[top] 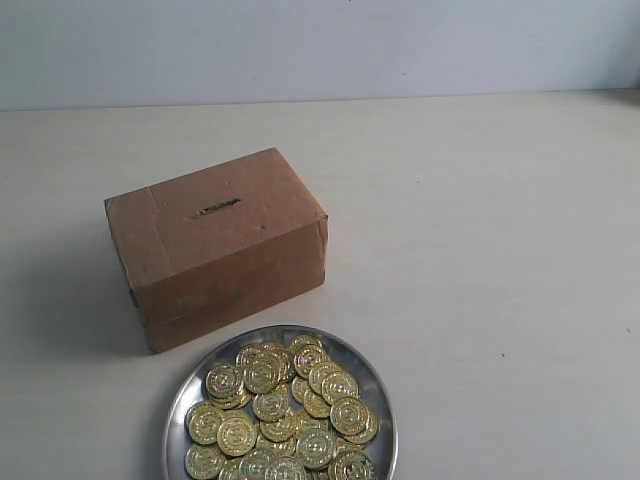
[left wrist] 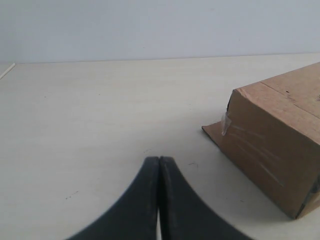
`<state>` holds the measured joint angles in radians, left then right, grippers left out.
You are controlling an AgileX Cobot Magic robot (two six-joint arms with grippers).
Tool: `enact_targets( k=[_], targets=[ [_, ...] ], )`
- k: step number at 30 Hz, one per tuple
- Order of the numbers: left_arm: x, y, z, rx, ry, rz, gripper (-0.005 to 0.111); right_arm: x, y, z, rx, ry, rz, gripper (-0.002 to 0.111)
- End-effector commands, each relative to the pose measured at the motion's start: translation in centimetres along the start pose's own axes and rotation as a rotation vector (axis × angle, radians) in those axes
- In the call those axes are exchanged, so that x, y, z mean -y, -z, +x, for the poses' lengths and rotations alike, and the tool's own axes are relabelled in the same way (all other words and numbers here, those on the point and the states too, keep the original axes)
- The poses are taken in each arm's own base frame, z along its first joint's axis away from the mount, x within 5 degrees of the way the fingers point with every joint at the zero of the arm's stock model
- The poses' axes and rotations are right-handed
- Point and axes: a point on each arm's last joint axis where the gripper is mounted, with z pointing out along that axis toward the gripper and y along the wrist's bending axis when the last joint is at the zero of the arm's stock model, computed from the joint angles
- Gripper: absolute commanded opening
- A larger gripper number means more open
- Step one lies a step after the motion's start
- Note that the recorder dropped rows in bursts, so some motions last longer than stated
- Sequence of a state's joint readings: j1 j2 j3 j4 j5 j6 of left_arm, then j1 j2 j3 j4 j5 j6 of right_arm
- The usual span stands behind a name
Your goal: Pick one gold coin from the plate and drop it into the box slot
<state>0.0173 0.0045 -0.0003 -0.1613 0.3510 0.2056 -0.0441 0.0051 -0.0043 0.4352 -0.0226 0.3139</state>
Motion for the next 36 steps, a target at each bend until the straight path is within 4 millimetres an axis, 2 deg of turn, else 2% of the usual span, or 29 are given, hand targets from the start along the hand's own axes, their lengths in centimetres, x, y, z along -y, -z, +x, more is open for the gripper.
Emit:
enact_targets(
  k=[1, 5, 8, 13, 17, 24, 28, 33, 36],
  targets=[
    [0.0, 0.0, 0.0, 0.006, -0.004, 0.006, 0.0, -2.2, 0.4, -1.5, -0.068, 0.125, -0.032, 0.0],
    [0.0, 0.0, 0.0, 0.006, -0.004, 0.006, 0.0, -6.5, 1.3, -4.9, -0.121, 0.313, -0.102, 0.0],
    [0.0, 0.0, 0.0, 0.006, -0.004, 0.006, 0.0, -8.3, 1.0, -6.1, -0.225, 0.435, -0.113, 0.0],
    [0.0, 0.0, 0.0, 0.006, -0.004, 0.006, 0.0, -11.0, -0.9, -7.8, -0.395, 0.612, -0.16, 0.0],
    [0.0, 0.0, 0.0, 0.006, -0.004, 0.006, 0.0, -12.5, -3.1, -8.2, -0.518, 0.705, -0.243, 0.0],
    [0.0, 0.0, 0.0, 0.006, -0.004, 0.006, 0.0, -13.2, -8.2, -7.4, -0.843, 0.708, -0.303, 0.0],
    [0.0, 0.0, 0.0, 0.004, -0.004, 0.007, 0.0, -13.2, -10.5, -6.4, -0.931, 0.699, -0.39, 0.0],
    [0.0, 0.0, 0.0, 0.0, -0.004, 0.007, 0.0, -12.0, -13.5, -4.8, -1.044, 0.673, -0.373, 0.0],
    [0.0, 0.0, 0.0, 0.0, -0.004, 0.007, 0.0, -11.3, -14.8, -2.9, -1.133, 0.718, -0.381, 0.0]
  ],
)
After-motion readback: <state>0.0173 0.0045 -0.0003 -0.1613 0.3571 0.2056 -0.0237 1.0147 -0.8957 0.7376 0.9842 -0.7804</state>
